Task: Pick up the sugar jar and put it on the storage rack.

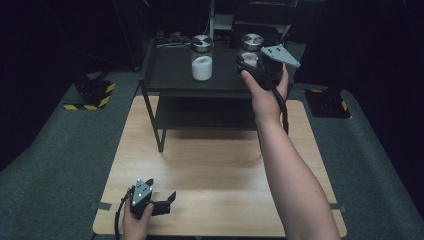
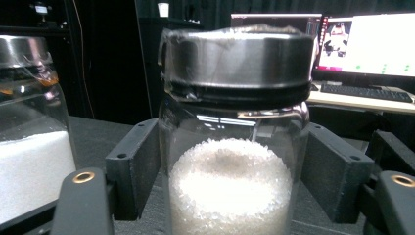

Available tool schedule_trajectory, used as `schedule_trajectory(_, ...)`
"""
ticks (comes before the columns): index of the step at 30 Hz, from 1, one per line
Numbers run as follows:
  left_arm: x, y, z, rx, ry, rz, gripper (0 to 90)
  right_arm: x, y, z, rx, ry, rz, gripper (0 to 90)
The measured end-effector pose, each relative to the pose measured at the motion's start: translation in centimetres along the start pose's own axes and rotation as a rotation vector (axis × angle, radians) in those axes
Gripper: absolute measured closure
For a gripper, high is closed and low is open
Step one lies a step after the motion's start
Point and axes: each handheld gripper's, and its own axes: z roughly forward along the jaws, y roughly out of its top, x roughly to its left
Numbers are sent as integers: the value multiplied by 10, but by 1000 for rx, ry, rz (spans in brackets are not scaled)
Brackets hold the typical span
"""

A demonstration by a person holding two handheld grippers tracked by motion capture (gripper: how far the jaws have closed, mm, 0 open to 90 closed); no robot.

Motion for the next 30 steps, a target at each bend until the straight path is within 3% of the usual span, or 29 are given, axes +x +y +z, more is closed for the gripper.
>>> schedule_trajectory(5,0,0,0,2,0,-3,7,0,-3,-3,-29,2,21,68)
schedule_trajectory(8,0,1,1,5,-1,-3,8,-1,-4,-4,-32,14,26,0)
schedule_trajectory(30,-1,1,1,10,-2,5,7,1,-27,-51,-94,69,6,0)
